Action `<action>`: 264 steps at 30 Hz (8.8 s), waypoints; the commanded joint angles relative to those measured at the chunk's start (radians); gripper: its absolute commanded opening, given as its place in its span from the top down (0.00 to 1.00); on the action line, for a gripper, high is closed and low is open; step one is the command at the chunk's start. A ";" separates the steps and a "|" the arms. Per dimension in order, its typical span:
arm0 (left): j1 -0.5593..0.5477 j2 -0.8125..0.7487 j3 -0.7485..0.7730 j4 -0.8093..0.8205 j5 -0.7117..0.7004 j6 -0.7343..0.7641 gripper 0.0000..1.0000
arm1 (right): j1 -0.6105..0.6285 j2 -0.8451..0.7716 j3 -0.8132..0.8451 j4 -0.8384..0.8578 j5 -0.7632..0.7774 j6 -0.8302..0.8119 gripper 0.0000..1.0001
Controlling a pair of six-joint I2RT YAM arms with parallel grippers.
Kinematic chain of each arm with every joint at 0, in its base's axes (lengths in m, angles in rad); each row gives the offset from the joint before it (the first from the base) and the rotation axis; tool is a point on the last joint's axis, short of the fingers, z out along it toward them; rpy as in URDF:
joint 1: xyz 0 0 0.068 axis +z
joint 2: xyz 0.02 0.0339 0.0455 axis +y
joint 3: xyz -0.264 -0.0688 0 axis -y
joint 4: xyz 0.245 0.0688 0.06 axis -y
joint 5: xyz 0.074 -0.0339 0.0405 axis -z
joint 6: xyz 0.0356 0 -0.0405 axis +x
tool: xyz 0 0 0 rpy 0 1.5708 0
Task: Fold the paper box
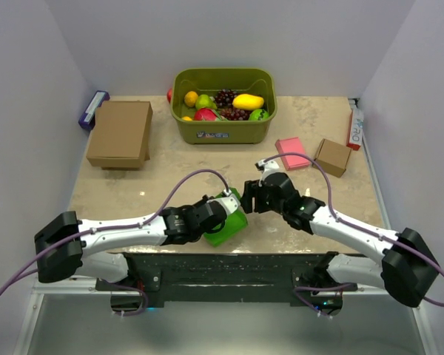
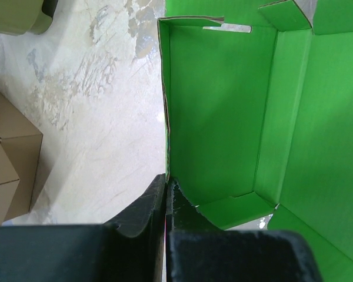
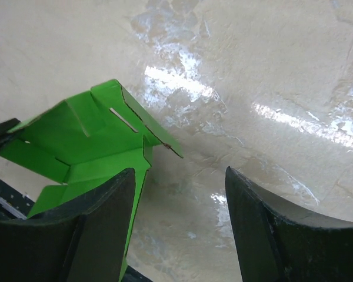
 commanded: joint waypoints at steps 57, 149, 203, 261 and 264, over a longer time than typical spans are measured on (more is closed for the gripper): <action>0.014 0.052 0.008 0.032 -0.051 -0.028 1.00 | 0.201 0.000 -0.087 0.090 0.044 0.209 0.40; -0.019 0.056 -0.021 0.098 0.158 0.067 1.00 | 0.024 0.335 -0.089 0.546 -0.284 0.105 0.55; -0.032 0.061 -0.018 0.082 0.075 0.046 1.00 | -0.066 0.088 -0.127 0.253 -0.296 0.078 0.67; -0.069 0.015 0.016 0.065 -0.101 0.096 1.00 | 0.049 -0.098 -0.203 0.243 -0.085 0.110 0.34; -0.069 -0.022 0.000 0.084 -0.105 0.112 1.00 | 0.050 -0.061 -0.212 0.319 -0.082 0.067 0.34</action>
